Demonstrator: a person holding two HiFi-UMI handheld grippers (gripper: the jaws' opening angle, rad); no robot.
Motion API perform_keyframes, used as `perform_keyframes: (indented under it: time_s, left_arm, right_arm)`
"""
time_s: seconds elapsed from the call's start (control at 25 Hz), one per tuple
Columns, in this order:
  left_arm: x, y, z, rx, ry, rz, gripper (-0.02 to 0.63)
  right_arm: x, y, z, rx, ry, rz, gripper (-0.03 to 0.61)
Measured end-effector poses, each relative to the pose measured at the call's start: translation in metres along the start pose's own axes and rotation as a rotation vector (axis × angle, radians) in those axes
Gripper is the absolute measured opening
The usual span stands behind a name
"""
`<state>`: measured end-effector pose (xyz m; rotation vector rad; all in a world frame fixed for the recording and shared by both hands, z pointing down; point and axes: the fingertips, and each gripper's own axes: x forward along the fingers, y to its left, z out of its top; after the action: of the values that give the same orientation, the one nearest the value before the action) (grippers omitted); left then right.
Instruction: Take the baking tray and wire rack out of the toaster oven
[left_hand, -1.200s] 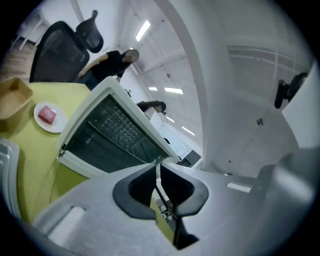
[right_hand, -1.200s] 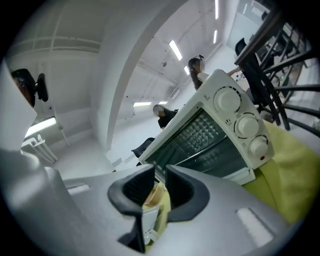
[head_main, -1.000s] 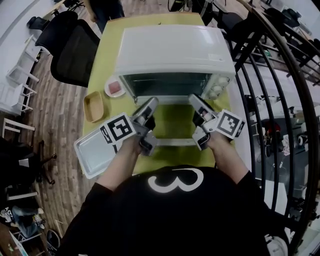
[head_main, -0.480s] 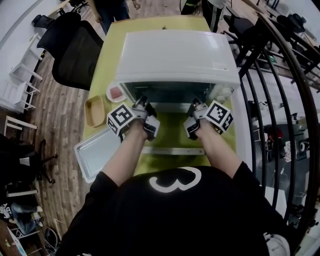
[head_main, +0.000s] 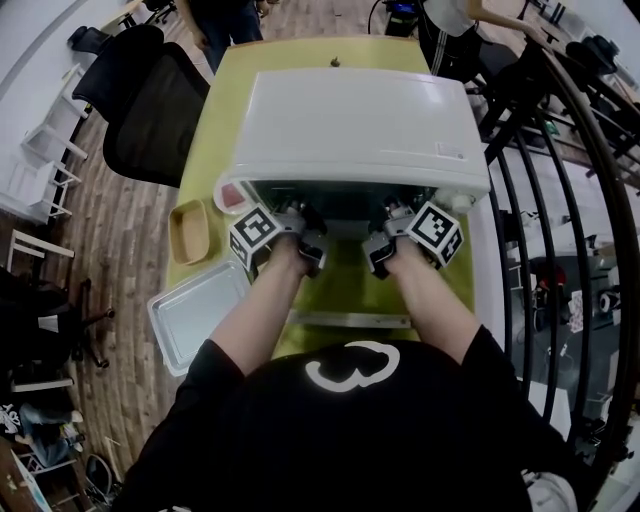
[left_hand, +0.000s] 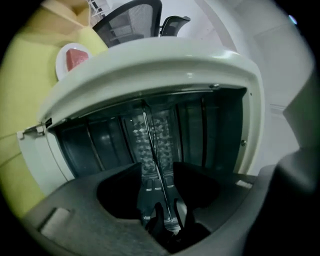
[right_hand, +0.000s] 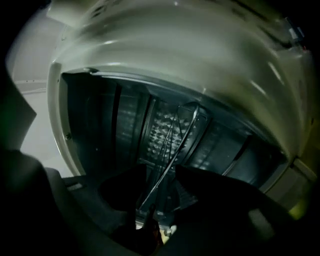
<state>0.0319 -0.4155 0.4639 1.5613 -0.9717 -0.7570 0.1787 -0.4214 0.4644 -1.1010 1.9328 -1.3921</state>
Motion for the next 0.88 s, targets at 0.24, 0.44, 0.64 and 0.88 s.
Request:
perform_keyframes:
  time_s: [0.24, 0.44, 0.64, 0.88]
  left_arm:
    - [0.006, 0.0025, -0.0039, -0.014, 0.01, 0.007, 0.139]
    - [0.0098, 0.0009, -0.0026, -0.013, 0.016, -0.011, 0.045]
    - [0.0091, -0.0011, -0.0025, -0.014, 0.025, -0.009, 0.031]
    - [0.0081, 0.0007, -0.0042, -0.017, 0.028, 0.001, 0.028]
  right_arm:
    - [0.0008, 0.0026, 0.0037, 0.003, -0.008, 0.023, 0.097]
    - [0.0021, 0.0036, 0.0037, 0.012, -0.008, 0.04, 0.032]
    - [0.0004, 0.0048, 0.0029, 0.009, -0.011, 0.039, 0.029]
    - [-0.0007, 0.0021, 0.0021, 0.007, -0.013, 0.036, 0.029]
